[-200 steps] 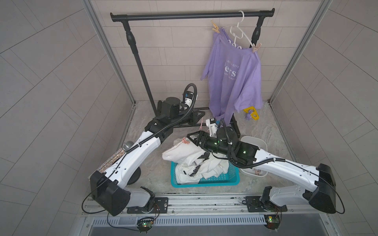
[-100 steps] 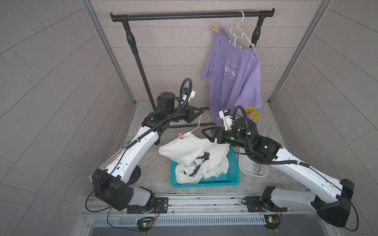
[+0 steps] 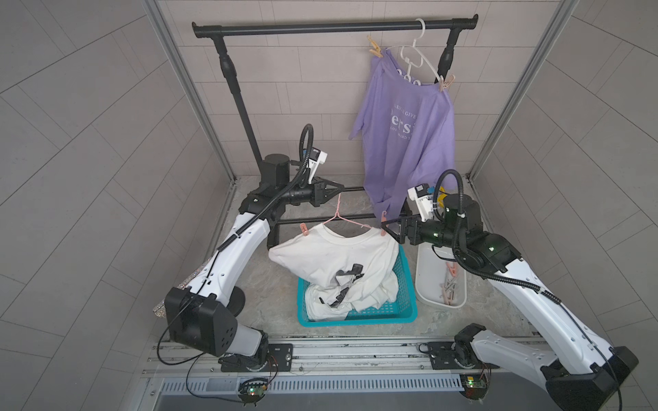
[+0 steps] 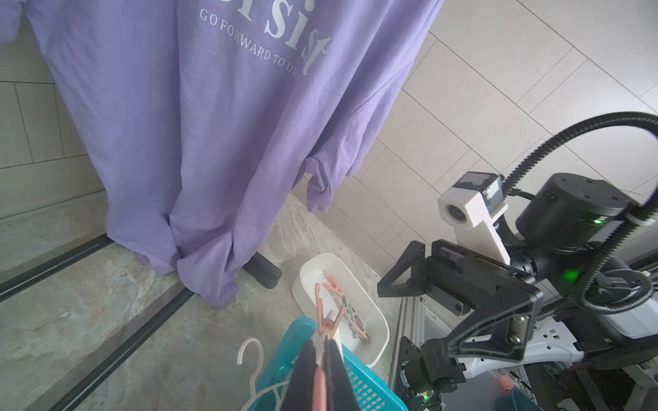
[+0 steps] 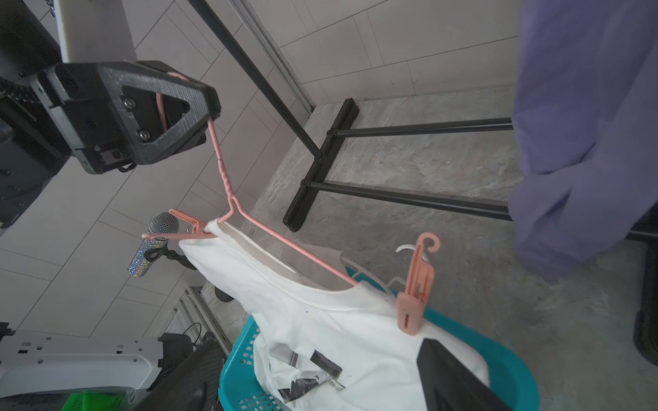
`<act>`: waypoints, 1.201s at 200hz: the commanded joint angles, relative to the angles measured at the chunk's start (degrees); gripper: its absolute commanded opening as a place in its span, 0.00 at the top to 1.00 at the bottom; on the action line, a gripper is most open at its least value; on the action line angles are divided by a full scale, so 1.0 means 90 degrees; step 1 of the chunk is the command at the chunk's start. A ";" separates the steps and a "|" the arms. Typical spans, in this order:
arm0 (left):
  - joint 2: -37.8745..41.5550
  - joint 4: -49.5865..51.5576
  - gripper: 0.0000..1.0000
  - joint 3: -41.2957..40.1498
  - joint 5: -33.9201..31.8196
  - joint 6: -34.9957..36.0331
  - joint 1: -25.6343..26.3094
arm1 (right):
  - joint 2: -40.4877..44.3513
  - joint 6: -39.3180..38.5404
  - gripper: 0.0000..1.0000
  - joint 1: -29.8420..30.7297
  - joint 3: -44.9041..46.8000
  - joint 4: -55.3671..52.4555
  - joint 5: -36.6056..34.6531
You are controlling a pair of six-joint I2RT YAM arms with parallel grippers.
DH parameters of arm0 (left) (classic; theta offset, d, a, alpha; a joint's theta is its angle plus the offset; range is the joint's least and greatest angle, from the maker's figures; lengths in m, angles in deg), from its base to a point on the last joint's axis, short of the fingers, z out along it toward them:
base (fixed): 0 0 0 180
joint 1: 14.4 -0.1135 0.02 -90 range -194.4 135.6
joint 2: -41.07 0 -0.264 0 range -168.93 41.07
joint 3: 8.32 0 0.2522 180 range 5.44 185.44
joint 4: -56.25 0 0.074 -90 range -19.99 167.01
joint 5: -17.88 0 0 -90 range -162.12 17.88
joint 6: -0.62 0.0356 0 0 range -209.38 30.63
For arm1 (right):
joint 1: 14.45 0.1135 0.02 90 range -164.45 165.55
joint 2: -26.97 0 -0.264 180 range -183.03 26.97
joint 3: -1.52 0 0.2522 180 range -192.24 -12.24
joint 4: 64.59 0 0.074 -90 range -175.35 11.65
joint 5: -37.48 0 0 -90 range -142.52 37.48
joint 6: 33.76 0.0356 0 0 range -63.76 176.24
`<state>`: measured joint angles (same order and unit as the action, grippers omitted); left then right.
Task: Use clothespins to secure the t-shirt on both sides of the hanger
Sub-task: Adjust the hanger.
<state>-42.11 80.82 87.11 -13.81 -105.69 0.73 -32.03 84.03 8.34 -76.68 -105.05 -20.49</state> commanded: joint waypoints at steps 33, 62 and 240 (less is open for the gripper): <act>0.0042 -0.1798 1.00 -0.0092 0.0924 -0.0986 -0.0251 | 0.0652 -0.0750 0.08 -0.1026 0.0369 -0.0372 0.0887; -0.0067 -0.2594 1.00 -0.0224 0.1211 -0.1616 -0.0303 | 0.0870 -0.0781 0.08 -0.1303 0.0589 -0.0481 0.1017; -0.0256 -0.5406 1.00 -0.0690 0.1954 -0.4271 -0.0724 | 0.0443 -0.0433 0.15 -0.1549 0.1501 0.1698 0.2441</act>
<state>-44.01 42.20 81.21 2.78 -137.65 -5.76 -27.26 78.13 -5.87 -63.61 -97.02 -1.15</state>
